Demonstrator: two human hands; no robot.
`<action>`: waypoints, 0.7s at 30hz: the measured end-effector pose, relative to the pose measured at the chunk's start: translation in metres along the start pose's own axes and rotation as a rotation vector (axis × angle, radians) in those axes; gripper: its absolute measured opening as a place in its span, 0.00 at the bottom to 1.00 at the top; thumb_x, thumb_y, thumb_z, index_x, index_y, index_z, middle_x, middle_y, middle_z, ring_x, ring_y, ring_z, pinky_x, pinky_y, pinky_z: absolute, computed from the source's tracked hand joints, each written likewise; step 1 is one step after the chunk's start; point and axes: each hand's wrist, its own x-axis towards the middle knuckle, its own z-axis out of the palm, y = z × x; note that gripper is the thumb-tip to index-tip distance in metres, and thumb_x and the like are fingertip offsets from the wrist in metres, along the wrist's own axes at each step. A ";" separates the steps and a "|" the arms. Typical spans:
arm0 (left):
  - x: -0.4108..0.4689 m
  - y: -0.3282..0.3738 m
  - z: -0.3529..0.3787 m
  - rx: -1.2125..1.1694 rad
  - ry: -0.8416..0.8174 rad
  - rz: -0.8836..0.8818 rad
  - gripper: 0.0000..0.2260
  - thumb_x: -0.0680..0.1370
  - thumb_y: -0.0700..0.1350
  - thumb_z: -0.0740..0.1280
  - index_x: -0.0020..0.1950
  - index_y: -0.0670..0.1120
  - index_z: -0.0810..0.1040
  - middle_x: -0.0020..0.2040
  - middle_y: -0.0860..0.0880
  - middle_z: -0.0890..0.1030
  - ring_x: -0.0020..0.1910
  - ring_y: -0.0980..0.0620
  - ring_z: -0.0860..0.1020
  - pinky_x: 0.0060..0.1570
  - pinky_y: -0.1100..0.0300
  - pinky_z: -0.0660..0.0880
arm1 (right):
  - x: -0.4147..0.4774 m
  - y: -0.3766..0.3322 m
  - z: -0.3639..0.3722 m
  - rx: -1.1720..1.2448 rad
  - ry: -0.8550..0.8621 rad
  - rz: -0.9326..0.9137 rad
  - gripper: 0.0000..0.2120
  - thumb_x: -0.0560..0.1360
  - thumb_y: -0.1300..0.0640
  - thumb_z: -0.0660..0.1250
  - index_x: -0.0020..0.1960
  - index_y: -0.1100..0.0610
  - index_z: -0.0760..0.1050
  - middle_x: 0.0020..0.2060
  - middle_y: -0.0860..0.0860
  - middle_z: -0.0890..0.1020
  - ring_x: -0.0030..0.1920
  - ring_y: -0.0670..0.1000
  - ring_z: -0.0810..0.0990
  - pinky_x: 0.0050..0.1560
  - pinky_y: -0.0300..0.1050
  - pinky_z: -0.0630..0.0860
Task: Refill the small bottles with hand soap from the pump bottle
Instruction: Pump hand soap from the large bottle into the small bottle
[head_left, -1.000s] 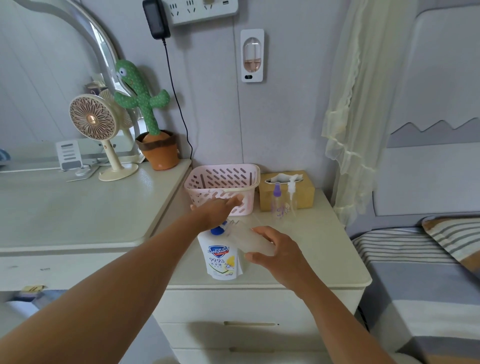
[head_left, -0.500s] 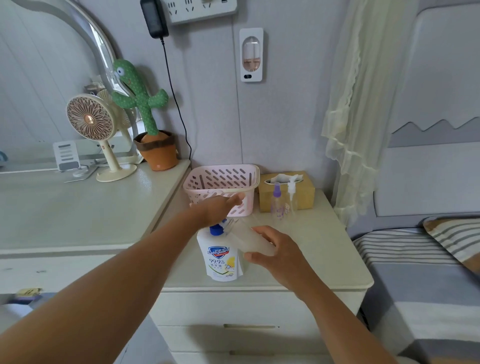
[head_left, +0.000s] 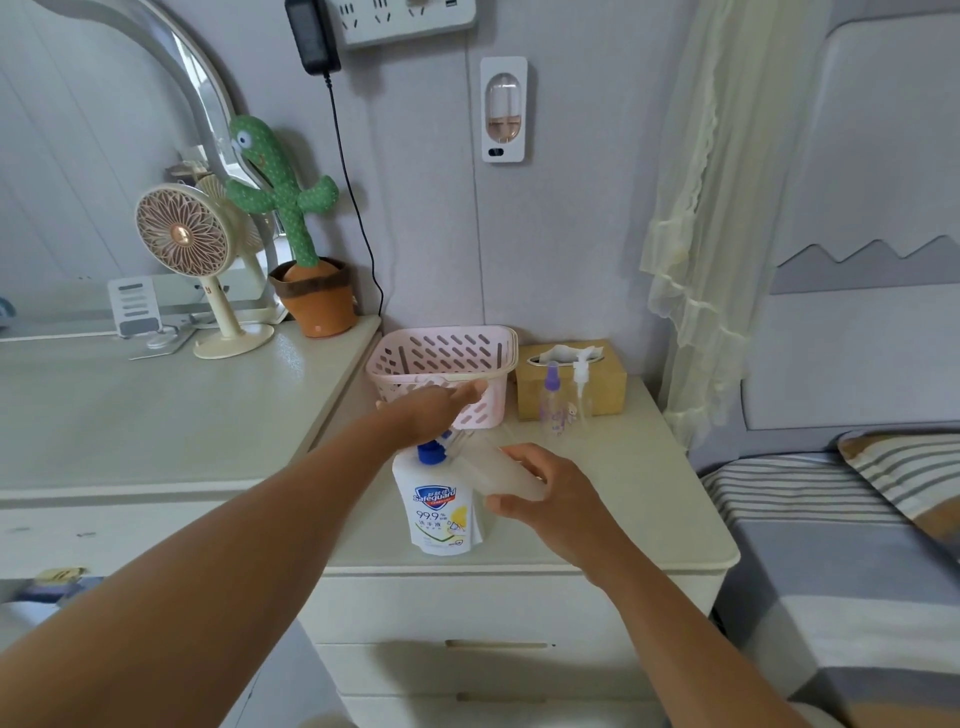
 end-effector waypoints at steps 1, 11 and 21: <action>0.000 -0.001 0.002 0.002 -0.005 0.006 0.30 0.77 0.67 0.46 0.71 0.53 0.69 0.68 0.51 0.71 0.63 0.48 0.71 0.67 0.46 0.64 | 0.001 0.002 0.000 0.004 -0.002 0.000 0.22 0.70 0.52 0.74 0.61 0.46 0.72 0.51 0.41 0.77 0.49 0.37 0.75 0.44 0.29 0.71; 0.005 -0.003 -0.001 0.057 -0.024 -0.020 0.47 0.61 0.81 0.40 0.69 0.58 0.69 0.65 0.51 0.75 0.60 0.46 0.74 0.68 0.38 0.59 | 0.000 0.002 0.001 0.038 -0.011 0.009 0.23 0.69 0.52 0.74 0.62 0.45 0.71 0.53 0.42 0.77 0.51 0.37 0.75 0.45 0.30 0.71; 0.003 -0.008 0.008 0.073 -0.011 -0.062 0.42 0.65 0.78 0.39 0.69 0.59 0.69 0.67 0.50 0.74 0.68 0.43 0.68 0.68 0.36 0.57 | -0.003 0.006 0.004 0.081 -0.023 0.014 0.20 0.69 0.54 0.74 0.57 0.44 0.73 0.49 0.42 0.79 0.48 0.39 0.77 0.43 0.31 0.71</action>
